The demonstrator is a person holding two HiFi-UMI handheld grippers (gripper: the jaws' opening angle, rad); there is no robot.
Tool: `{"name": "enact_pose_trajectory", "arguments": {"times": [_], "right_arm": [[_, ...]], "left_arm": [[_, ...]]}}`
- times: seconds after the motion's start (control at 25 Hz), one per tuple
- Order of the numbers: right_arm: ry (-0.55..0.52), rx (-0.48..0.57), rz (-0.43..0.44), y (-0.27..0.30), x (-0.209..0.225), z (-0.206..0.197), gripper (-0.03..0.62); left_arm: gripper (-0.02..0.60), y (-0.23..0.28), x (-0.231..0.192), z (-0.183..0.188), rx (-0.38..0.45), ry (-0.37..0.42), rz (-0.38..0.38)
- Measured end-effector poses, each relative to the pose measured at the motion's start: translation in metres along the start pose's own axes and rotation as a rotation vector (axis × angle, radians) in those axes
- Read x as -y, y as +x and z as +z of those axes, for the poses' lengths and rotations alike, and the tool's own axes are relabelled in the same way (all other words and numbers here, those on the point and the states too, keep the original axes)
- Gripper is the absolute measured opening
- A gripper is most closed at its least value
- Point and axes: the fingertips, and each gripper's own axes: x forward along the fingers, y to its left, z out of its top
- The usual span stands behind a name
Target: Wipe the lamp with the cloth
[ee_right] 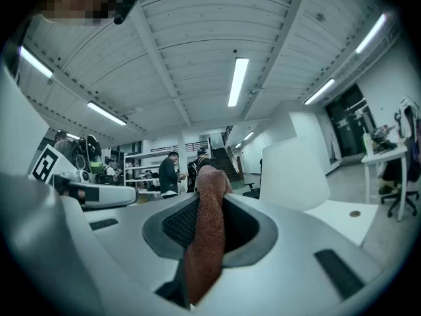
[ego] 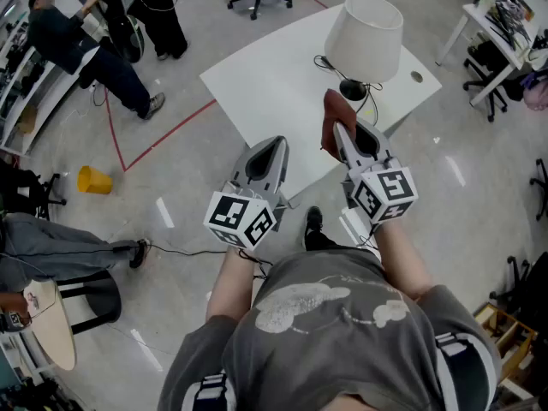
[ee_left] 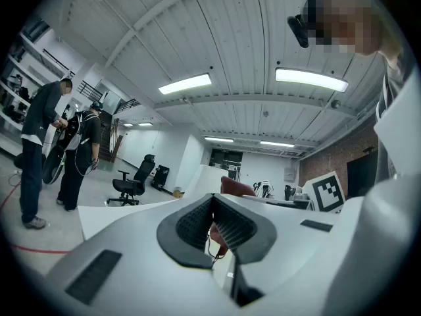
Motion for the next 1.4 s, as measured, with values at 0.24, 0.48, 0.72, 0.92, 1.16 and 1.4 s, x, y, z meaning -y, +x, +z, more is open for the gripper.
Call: {"name": "enact_pose_trajectory", "arguments": {"times": [0.24,0.48,0.72,0.92,1.16,1.4], "right_arm": [[-0.005,0.018,-0.049,0.053,0.032,0.017,0.086],[0.033,0.035,-0.053,0.106,0.055,0.017,0.086],[0.056,0.042,-0.05,0.139,0.052,0.017,0.086],[0.057,0.054,-0.09,0.145,0.054,0.027,0.086],[0.086,0.061,-0.23,0.159,0.059,0.025,0.086],[0.134,0.101,-0.37,0.187,0.071,0.048,0.086]], "left_arm": [[0.009,0.06,-0.038,0.007,-0.005,-0.032,-0.013],[0.009,0.107,-0.071,0.019,-0.012,-0.002,-0.008],[0.009,0.121,-0.098,0.023,-0.022,0.01,0.02],[0.009,0.132,-0.099,0.021,-0.045,0.014,-0.002],[0.009,0.147,-0.121,0.018,-0.062,0.006,-0.084],[0.009,0.177,-0.15,0.033,-0.079,-0.007,-0.178]]}}
